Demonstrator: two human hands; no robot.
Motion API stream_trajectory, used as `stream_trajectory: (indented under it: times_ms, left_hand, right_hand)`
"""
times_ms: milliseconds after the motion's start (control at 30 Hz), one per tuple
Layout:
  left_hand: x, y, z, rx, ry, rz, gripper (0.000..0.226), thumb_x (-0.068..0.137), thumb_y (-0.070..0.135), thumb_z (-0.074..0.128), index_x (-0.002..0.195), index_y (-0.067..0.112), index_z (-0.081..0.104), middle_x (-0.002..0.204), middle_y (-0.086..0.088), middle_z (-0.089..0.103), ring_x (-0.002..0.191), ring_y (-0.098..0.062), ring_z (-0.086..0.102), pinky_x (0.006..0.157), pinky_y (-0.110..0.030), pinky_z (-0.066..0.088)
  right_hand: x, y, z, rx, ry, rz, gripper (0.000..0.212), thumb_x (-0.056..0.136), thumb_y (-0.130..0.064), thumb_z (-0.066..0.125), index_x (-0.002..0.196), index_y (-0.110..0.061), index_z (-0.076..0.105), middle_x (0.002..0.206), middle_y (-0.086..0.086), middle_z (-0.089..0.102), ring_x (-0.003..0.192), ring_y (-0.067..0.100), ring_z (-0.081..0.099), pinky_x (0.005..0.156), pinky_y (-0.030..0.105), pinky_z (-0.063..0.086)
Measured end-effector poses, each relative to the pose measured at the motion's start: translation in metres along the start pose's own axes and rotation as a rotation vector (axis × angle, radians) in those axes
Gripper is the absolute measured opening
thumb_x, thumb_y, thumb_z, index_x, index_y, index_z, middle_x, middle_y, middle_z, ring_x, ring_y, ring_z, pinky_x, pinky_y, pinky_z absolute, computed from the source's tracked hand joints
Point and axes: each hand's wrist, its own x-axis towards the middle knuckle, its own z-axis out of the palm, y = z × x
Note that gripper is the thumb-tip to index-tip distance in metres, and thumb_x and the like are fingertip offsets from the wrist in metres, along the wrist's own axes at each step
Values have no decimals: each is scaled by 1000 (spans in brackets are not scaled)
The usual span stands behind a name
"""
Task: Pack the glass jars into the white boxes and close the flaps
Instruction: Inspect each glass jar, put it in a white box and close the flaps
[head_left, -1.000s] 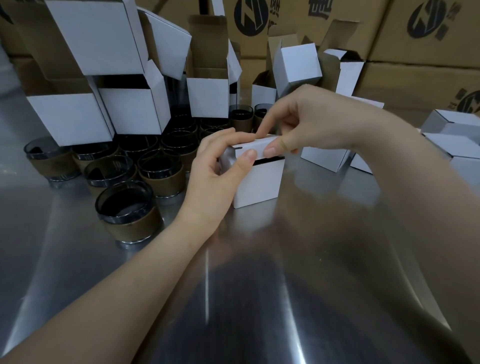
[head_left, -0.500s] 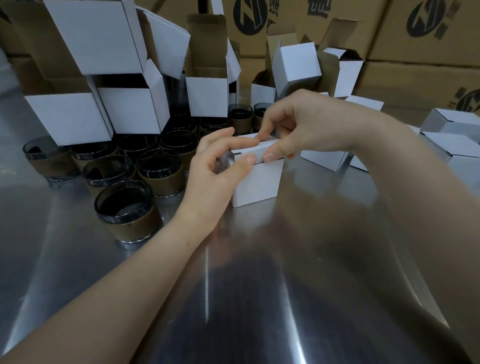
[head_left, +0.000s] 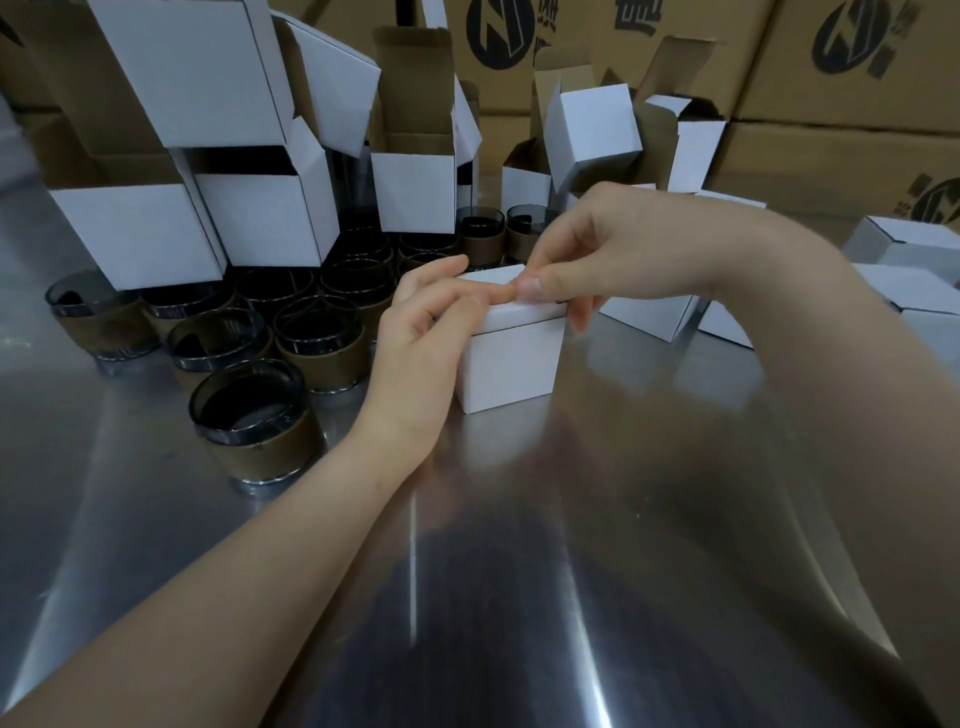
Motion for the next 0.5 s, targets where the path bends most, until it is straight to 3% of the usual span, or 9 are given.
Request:
stream_trajectory:
  times_ms: [67, 167, 333, 400, 500]
  left_hand:
    - [0, -2, 0, 4, -2, -9, 24, 95, 13, 55, 88, 27, 74, 136, 7, 49, 126, 1, 43, 100, -16, 35]
    - [-1, -1, 1, 14, -39, -1, 30, 95, 5, 52, 90, 28, 71, 141, 8, 43, 125, 6, 39, 88, -1, 35]
    - [0, -3, 1, 39, -84, -23, 34, 95, 7, 51, 104, 37, 63, 149, 12, 30, 125, 6, 35, 80, -2, 38]
    - [1, -2, 3, 25, -76, -48, 33, 92, 10, 53, 108, 39, 60, 150, 12, 28, 124, 3, 35, 82, -9, 39]
    - [2, -1, 4, -17, -59, -97, 37, 78, 22, 53, 110, 40, 56, 147, 7, 31, 130, -9, 37, 97, -27, 43]
  right_hand:
    - [1, 0, 2, -3, 16, -4, 13, 92, -33, 63, 95, -25, 73, 74, -2, 72, 70, 13, 71, 74, 27, 57]
    - [4, 1, 6, -31, 15, -3, 7, 90, -30, 66, 95, -26, 69, 63, -5, 68, 63, 13, 68, 66, 25, 54]
    - [10, 5, 9, -67, -10, 84, 37, 87, -34, 68, 121, -31, 54, 65, 1, 66, 60, 15, 67, 67, 31, 59]
    - [13, 4, 10, -71, -15, 106, 48, 86, -36, 69, 129, -33, 49, 63, -3, 62, 60, 15, 67, 65, 31, 58]
    - [15, 4, 9, -92, -3, 130, 56, 85, -39, 68, 136, -34, 45, 77, -12, 55, 69, 13, 66, 62, 26, 54]
